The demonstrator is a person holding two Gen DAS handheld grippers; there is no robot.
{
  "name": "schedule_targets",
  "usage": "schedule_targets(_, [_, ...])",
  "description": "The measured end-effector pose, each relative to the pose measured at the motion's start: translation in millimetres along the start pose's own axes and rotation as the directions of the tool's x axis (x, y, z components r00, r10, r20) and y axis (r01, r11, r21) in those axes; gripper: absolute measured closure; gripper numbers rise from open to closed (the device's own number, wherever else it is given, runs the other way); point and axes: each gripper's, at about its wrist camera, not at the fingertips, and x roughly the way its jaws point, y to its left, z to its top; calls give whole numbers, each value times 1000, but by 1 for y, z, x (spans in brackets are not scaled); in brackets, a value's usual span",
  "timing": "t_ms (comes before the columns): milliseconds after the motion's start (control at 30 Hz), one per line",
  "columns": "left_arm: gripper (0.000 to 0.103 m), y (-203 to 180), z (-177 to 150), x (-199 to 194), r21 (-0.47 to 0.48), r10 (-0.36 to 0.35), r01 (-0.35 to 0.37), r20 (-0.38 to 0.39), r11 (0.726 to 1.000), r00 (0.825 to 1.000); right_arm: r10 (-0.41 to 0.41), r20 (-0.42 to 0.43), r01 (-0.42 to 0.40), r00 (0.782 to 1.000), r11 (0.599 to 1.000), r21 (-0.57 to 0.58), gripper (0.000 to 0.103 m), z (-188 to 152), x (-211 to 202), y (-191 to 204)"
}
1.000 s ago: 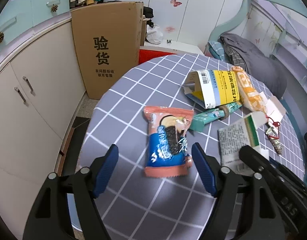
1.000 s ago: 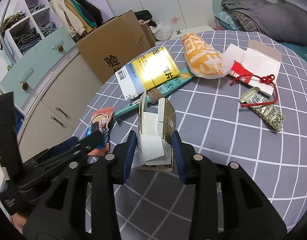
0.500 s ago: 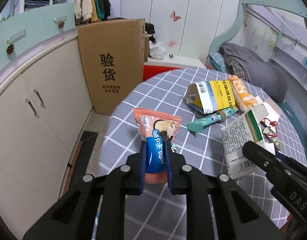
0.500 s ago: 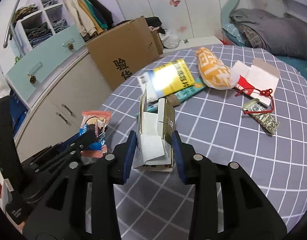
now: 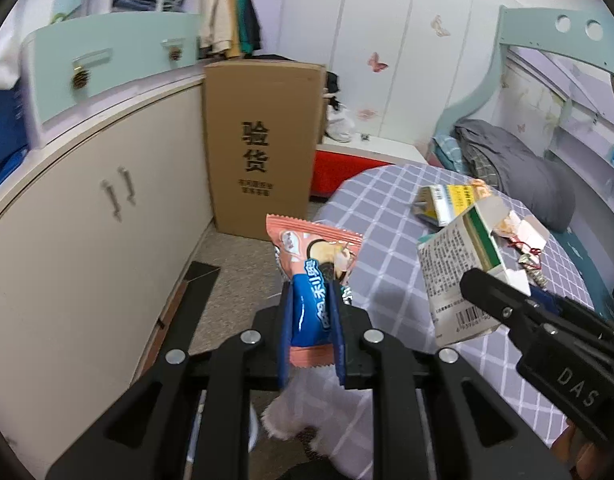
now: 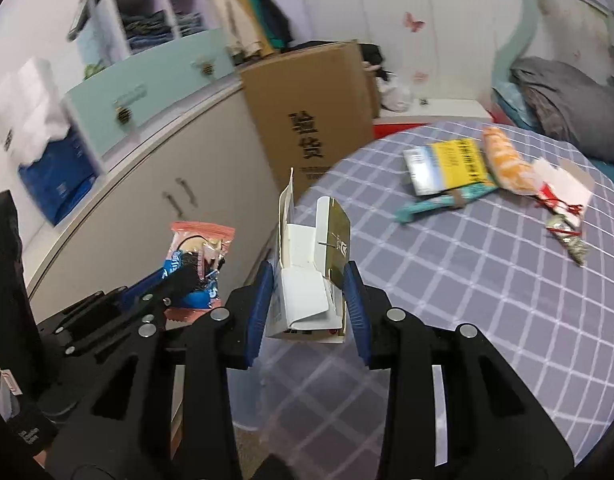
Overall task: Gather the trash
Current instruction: 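Carry snack packet and white box to the bin and release both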
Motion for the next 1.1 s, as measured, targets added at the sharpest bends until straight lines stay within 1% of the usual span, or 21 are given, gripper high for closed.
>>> schedule_targets(133, [86, 39, -16, -15, -32, 47, -47, -15, 998, 999, 46, -30, -47, 998, 998, -51, 67, -15, 8, 40])
schedule_targets(267, [86, 78, -37, -22, -69, 84, -87, -46, 994, 995, 65, -68, -71, 996, 993, -99, 67, -33, 23, 77])
schedule_targets(400, [86, 118, -62, -19, -107, 118, -130, -108, 986, 987, 63, -102, -77, 993, 986, -146, 67, -51, 39, 110])
schedule_targets(533, [86, 148, -84, -9, -138, 136, -161, -175, 977, 975, 56, -125, -79, 991, 980, -181, 67, -65, 53, 135])
schedule_targets(733, [86, 171, -102, 9, -162, 142, -183, -238, 970, 961, 49, -147, -81, 988, 972, -220, 67, -81, 68, 158])
schedule_targets(867, [85, 180, -108, 17, -179, 138, -188, -259, 966, 956, 45, -155, -81, 987, 970, -231, 67, -87, 75, 165])
schedule_targets(967, [82, 184, -108, 23, -187, 138, -192, -268, 964, 953, 42, -157, -78, 987, 969, -233, 67, -89, 79, 166])
schedule_targets(1033, [62, 186, -110, 26, -188, 143, -198, -272, 962, 952, 39, -159, -76, 986, 969, -234, 67, -90, 81, 166])
schedule_targets(1067, [41, 187, -111, 28, -183, 151, -206, -276, 961, 949, 38, -162, -76, 986, 970, -233, 67, -91, 82, 166])
schedule_targets(1100, [37, 188, -111, 28, -174, 170, -223, -275, 959, 946, 39, -163, -77, 986, 970, -232, 67, -91, 82, 165])
